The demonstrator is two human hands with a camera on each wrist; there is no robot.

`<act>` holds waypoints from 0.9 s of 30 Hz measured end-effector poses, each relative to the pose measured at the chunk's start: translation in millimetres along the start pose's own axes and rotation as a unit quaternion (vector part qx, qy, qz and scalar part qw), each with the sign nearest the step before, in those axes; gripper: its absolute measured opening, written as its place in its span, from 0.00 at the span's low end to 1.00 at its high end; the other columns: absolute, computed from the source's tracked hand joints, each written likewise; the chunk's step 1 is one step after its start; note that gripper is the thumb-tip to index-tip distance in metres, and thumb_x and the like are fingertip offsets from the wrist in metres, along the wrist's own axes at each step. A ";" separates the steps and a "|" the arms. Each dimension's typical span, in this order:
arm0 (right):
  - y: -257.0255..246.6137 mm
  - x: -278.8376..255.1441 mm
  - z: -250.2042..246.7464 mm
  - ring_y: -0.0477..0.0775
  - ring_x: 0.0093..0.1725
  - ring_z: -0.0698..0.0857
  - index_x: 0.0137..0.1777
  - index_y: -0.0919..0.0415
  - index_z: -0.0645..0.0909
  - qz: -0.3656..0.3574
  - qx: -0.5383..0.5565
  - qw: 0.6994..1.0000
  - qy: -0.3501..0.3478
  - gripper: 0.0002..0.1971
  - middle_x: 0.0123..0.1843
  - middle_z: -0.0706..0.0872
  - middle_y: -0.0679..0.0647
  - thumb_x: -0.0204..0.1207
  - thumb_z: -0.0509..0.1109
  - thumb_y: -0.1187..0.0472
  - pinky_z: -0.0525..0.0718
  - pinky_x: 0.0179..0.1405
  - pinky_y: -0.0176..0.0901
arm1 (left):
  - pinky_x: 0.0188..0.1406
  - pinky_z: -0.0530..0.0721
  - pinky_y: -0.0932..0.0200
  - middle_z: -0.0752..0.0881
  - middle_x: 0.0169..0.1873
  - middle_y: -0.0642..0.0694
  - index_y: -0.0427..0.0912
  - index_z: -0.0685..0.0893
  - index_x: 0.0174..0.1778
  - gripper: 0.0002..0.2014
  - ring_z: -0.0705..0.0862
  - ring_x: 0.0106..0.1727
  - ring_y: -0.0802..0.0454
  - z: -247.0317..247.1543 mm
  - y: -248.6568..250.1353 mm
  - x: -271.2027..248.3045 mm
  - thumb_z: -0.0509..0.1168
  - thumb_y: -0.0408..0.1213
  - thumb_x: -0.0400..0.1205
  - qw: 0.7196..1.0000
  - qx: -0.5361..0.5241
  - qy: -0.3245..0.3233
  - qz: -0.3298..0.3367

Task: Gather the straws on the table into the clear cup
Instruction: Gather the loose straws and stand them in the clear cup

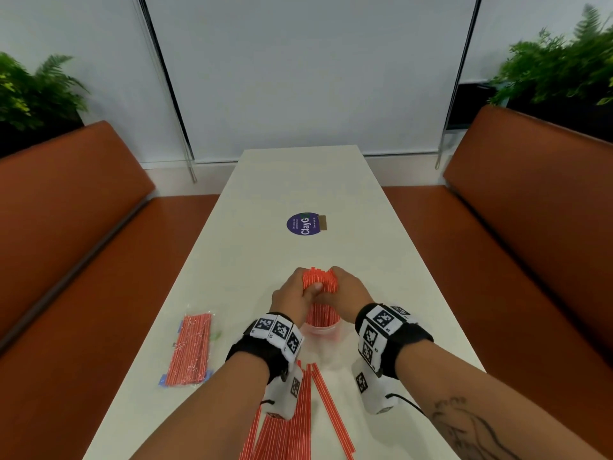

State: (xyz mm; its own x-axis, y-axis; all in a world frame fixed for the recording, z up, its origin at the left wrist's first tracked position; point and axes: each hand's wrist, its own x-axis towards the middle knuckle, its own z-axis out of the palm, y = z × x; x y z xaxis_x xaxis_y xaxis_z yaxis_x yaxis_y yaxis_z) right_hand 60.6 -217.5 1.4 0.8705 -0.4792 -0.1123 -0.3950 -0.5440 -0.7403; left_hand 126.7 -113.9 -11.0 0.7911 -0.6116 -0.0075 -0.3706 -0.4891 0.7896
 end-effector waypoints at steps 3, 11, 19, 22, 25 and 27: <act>3.3 -1.9 -4.3 0.57 0.43 0.82 0.45 0.57 0.73 -0.014 0.005 1.000 0.006 0.10 0.42 0.82 0.53 0.75 0.71 0.54 0.80 0.47 0.49 | 0.46 0.81 0.54 0.84 0.42 0.47 0.41 0.77 0.54 0.13 0.83 0.46 0.46 -4.0 0.0 1.9 0.66 0.45 0.80 0.999 -0.046 0.027 0.009; 29.1 -4.4 -21.4 0.54 0.81 0.66 0.82 0.55 0.55 -0.001 0.172 0.984 -0.044 0.48 0.81 0.67 0.55 0.67 0.80 0.63 0.67 0.77 0.49 | 0.69 0.77 0.48 0.76 0.70 0.42 0.46 0.65 0.75 0.44 0.77 0.66 0.48 -15.9 -11.8 -3.3 0.81 0.33 0.65 0.989 -0.146 -0.034 -0.019; 36.7 -11.3 -8.2 0.49 0.83 0.60 0.84 0.53 0.46 -0.133 -0.041 0.990 0.011 0.41 0.86 0.52 0.49 0.78 0.68 0.54 0.59 0.77 0.37 | 0.78 0.62 0.60 0.58 0.83 0.54 0.50 0.55 0.82 0.33 0.60 0.82 0.56 -4.8 -10.1 -12.5 0.63 0.40 0.82 0.989 0.096 -0.017 0.115; 29.2 -5.3 -6.6 0.55 0.79 0.69 0.83 0.54 0.53 -0.127 -0.081 0.989 -0.011 0.35 0.83 0.62 0.53 0.80 0.65 0.55 0.69 0.78 0.47 | 0.77 0.67 0.58 0.62 0.82 0.50 0.47 0.61 0.80 0.28 0.67 0.80 0.52 -5.6 -3.6 -7.8 0.61 0.38 0.83 0.981 0.136 -0.024 0.135; 27.3 -1.8 -8.7 0.55 0.80 0.67 0.82 0.52 0.52 -0.111 -0.106 0.988 -0.019 0.38 0.85 0.56 0.52 0.77 0.69 0.52 0.70 0.77 0.55 | 0.74 0.72 0.55 0.65 0.80 0.49 0.48 0.60 0.80 0.32 0.72 0.77 0.49 -7.3 -1.7 -6.5 0.65 0.38 0.81 0.986 0.114 -0.031 0.120; 30.1 -2.5 -12.8 0.55 0.80 0.68 0.83 0.50 0.49 -0.114 -0.090 0.989 -0.004 0.42 0.86 0.49 0.50 0.75 0.71 0.52 0.70 0.78 0.55 | 0.75 0.72 0.51 0.64 0.80 0.48 0.49 0.55 0.81 0.39 0.69 0.78 0.49 -8.9 -6.3 -7.3 0.70 0.39 0.78 0.995 0.048 -0.028 0.086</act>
State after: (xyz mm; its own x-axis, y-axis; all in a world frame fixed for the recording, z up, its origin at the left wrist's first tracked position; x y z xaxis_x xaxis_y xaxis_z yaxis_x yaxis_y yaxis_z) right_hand 42.8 -241.5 -12.1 0.9452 -0.3242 0.0390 -0.2324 -0.7516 -0.6173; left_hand 127.6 -100.8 -10.5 0.6841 -0.7243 0.0865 -0.5451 -0.4288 0.7204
